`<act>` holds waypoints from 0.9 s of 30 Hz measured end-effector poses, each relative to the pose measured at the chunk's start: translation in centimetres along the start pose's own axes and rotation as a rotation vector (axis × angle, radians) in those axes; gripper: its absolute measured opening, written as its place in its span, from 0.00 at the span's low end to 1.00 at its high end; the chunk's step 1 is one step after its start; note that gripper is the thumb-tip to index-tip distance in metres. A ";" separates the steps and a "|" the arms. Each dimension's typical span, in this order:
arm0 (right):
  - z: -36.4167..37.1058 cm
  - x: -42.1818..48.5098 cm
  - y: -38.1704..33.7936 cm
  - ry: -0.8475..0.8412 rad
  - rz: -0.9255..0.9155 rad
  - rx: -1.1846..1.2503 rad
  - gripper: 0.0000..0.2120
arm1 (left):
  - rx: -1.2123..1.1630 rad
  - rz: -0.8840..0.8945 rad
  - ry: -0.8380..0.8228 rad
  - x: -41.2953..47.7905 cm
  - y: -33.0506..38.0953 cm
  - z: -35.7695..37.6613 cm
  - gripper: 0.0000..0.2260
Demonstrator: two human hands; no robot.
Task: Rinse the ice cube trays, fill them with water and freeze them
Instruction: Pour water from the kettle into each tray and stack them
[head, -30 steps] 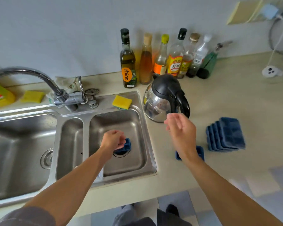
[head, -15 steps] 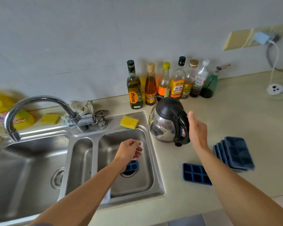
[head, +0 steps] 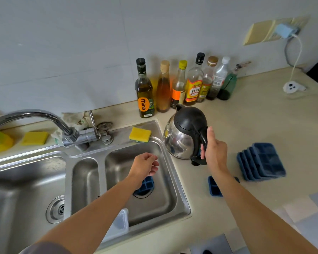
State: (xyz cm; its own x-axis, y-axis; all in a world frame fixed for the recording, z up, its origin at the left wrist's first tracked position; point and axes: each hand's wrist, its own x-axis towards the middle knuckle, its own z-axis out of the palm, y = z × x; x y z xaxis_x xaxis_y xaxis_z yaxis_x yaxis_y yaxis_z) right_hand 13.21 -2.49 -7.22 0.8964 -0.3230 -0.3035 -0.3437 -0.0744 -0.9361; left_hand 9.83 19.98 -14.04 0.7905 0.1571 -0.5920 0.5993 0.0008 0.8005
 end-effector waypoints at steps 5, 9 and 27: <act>0.1 -3.1 0.9 -0.007 0.020 0.038 0.29 | -0.040 0.022 0.047 -0.9 -1.1 0.6 0.08; -0.9 -5.5 1.7 -0.058 0.018 0.032 0.30 | -0.104 0.018 0.077 -3.1 -2.1 0.8 0.09; -6.7 -13.0 1.3 -0.360 -0.061 -0.175 0.31 | -0.354 0.013 0.099 -13.3 -9.6 2.4 0.19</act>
State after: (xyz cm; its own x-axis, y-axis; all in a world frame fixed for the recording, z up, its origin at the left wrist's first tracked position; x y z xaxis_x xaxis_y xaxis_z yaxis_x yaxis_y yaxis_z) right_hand -0.75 -4.73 -3.32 0.9467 0.0354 -0.3201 -0.3014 -0.2526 -0.9194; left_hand -6.14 15.51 -14.13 0.7715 0.2542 -0.5832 0.4946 0.3369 0.8012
